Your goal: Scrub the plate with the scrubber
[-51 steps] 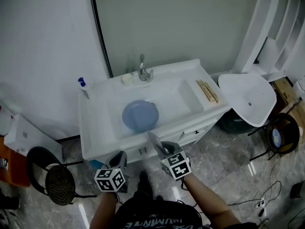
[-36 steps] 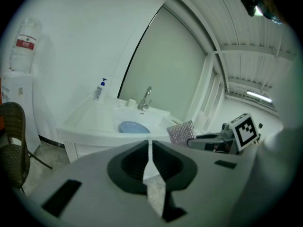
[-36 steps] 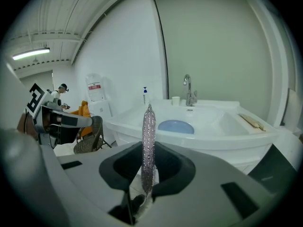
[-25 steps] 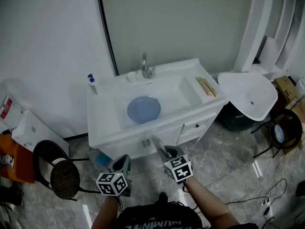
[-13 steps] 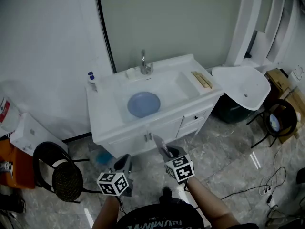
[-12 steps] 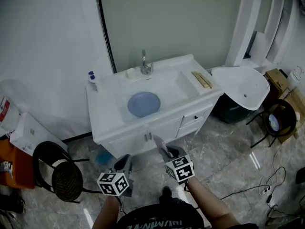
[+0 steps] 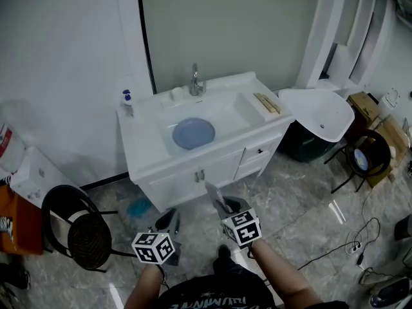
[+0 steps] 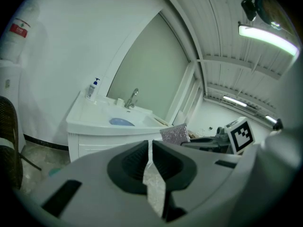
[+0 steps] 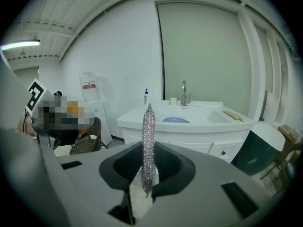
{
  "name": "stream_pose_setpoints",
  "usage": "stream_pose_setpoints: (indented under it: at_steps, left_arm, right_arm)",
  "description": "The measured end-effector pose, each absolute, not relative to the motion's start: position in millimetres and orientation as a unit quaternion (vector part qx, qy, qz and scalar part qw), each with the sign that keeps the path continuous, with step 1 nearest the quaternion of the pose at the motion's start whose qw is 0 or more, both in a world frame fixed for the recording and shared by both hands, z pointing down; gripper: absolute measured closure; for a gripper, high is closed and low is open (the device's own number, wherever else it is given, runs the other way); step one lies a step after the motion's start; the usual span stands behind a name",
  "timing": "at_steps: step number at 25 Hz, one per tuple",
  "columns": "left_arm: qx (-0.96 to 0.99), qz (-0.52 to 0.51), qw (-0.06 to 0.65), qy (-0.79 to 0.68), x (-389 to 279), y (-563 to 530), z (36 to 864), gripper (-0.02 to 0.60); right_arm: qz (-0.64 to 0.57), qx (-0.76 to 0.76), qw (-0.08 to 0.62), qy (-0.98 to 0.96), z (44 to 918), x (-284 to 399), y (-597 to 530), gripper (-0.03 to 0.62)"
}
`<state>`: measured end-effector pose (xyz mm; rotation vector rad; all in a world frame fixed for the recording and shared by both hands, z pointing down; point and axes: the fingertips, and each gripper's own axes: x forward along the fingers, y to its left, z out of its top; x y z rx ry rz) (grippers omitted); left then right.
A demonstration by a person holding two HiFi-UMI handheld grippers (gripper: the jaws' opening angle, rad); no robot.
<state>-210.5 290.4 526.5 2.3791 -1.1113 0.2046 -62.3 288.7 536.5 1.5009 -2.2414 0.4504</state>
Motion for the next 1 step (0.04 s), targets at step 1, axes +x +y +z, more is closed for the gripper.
stream_pose_setpoints:
  at_steps: [1]
  left_arm:
    - [0.875,0.074,0.25,-0.407,-213.1,294.2,525.1,0.546]
  right_arm:
    - [0.161,0.538,0.202,-0.802,535.5,-65.5,292.9,0.517]
